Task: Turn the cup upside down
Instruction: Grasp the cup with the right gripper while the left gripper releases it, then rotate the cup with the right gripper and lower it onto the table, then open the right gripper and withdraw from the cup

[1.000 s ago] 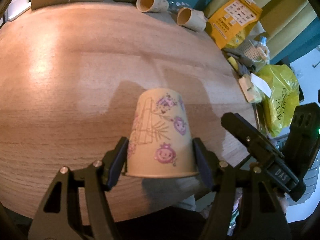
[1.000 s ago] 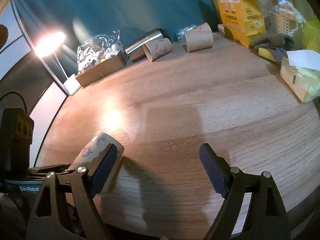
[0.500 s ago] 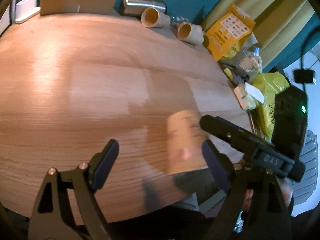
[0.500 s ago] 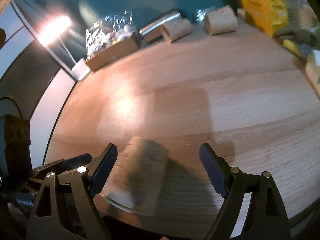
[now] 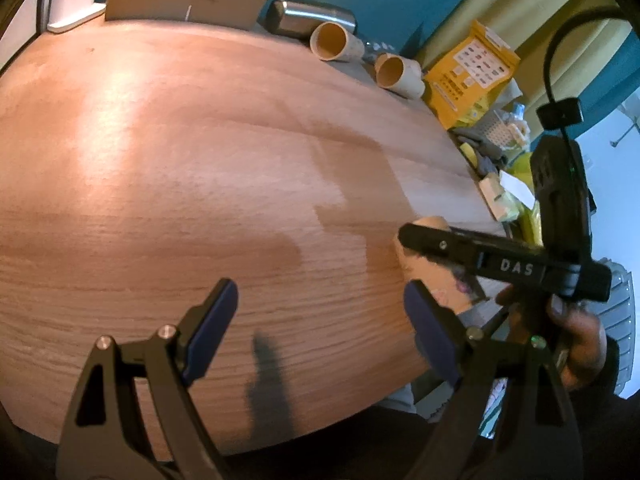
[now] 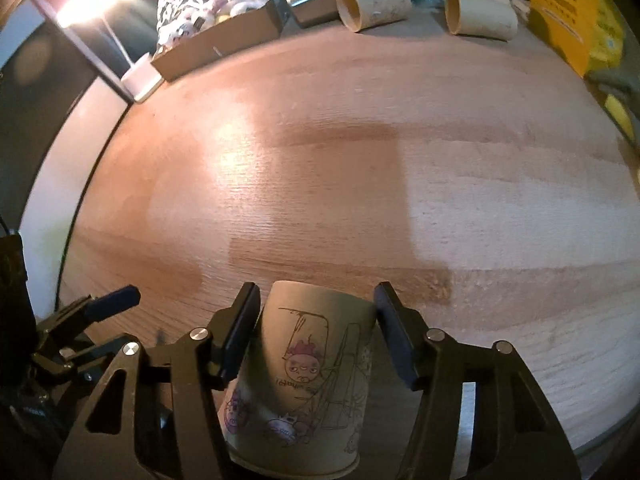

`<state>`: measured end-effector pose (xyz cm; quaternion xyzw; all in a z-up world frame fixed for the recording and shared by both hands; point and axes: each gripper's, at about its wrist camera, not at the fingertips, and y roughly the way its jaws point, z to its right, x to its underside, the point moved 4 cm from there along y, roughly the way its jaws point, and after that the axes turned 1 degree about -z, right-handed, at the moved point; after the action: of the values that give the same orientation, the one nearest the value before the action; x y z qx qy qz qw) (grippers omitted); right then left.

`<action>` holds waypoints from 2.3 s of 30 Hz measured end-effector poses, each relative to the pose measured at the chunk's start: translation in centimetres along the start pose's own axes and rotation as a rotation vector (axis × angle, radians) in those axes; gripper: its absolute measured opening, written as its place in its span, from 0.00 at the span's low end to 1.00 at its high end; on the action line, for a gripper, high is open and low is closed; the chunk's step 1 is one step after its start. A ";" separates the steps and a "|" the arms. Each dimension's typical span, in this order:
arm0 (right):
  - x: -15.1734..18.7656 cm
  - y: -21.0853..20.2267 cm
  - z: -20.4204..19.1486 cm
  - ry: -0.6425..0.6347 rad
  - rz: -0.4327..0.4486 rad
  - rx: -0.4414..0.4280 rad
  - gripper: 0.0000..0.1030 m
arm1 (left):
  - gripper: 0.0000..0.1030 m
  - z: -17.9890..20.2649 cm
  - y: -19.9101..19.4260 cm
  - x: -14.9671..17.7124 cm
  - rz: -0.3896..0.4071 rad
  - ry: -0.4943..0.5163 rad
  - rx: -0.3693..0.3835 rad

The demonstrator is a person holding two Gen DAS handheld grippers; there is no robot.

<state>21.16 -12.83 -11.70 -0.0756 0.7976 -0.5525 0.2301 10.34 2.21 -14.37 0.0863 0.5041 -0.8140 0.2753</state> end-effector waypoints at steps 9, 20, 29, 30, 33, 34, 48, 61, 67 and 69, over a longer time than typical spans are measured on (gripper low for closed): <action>-1.2 -3.4 -3.1 -0.180 0.257 0.074 0.60 | 0.84 -0.7 -1.5 -0.2 0.063 0.014 -0.018; 3.8 -4.0 -3.9 -0.325 0.712 0.368 0.60 | 0.84 -2.3 -2.8 0.8 0.129 0.004 -0.077; 9.0 -5.0 -3.3 -0.329 0.848 0.448 0.60 | 0.84 -0.7 -3.1 1.9 0.162 0.052 -0.079; 9.3 -5.1 -3.2 -0.323 0.848 0.446 0.60 | 0.84 -0.4 -3.1 2.0 0.165 0.059 -0.079; 10.5 -5.3 -2.9 -0.307 0.832 0.440 0.60 | 0.84 0.3 -3.3 2.4 0.180 0.080 -0.087; 10.8 -5.2 -2.8 -0.299 0.815 0.432 0.60 | 0.84 0.6 -3.4 2.5 0.189 0.090 -0.096; 10.8 -8.0 -2.4 -0.153 0.754 0.329 0.81 | 0.86 3.4 -6.7 3.4 0.342 0.191 -0.191; 12.0 -12.6 -3.5 -0.070 0.719 0.284 0.81 | 0.93 6.9 -11.8 4.5 0.502 0.276 -0.215; 13.3 -13.8 -4.0 -0.063 0.731 0.276 0.81 | 0.93 7.9 -13.4 5.7 0.548 0.295 -0.234; 13.6 -14.0 -4.1 -0.062 0.734 0.275 0.81 | 0.93 8.1 -13.8 6.1 0.557 0.301 -0.231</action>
<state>5.41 -19.73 -1.58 0.2295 0.6829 -0.5324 0.4444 -0.96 -2.37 -2.39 0.3082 0.5850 -0.6233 0.4174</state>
